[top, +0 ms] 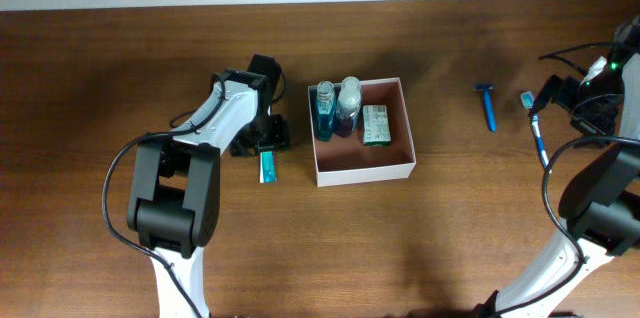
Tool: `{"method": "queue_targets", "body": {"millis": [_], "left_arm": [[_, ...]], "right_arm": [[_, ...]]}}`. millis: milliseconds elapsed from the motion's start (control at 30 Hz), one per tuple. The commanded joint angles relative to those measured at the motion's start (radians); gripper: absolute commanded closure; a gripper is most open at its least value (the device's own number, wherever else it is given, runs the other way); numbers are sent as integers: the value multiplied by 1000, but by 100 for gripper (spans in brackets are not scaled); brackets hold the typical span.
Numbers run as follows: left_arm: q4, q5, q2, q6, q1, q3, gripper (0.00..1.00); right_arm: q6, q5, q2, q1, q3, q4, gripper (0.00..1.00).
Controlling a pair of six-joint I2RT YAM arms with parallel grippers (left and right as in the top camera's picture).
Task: Pack container
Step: 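Lower the left gripper and grasp the Colgate toothpaste tube, then lift the toothpaste tube and drop it into the box's front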
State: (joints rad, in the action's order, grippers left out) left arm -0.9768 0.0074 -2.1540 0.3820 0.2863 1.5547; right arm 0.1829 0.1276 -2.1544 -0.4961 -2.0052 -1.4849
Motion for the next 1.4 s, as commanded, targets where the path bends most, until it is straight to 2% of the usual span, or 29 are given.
{"method": "queue_targets", "body": {"millis": [0,133,367,433,533,1000,1167,1367], "left_arm": [[7,-4,23,-9,2,-16,34],[14,-4,23,-9,2,-16,52],[19,-4,23,-9,2,-16,62],[19,-4,23,-9,2,-16,70],[19,-4,23,-9,1,-16,75],[10,-5,23,-10,-6,12,75],[-78,-5,23,-19,-36,123,75],[-242,-8,23,-86,-60,350,75]], "right_arm": [[6,-9,1,-3,5,1,1],[6,-9,1,-3,5,1,1],[6,-9,1,-3,5,1,1],[6,-9,1,-3,5,1,1],[6,-9,1,-3,5,1,1],[6,-9,1,-3,5,1,1],[6,-9,1,-3,5,1,1],[6,-9,1,-3,5,1,1]]}}
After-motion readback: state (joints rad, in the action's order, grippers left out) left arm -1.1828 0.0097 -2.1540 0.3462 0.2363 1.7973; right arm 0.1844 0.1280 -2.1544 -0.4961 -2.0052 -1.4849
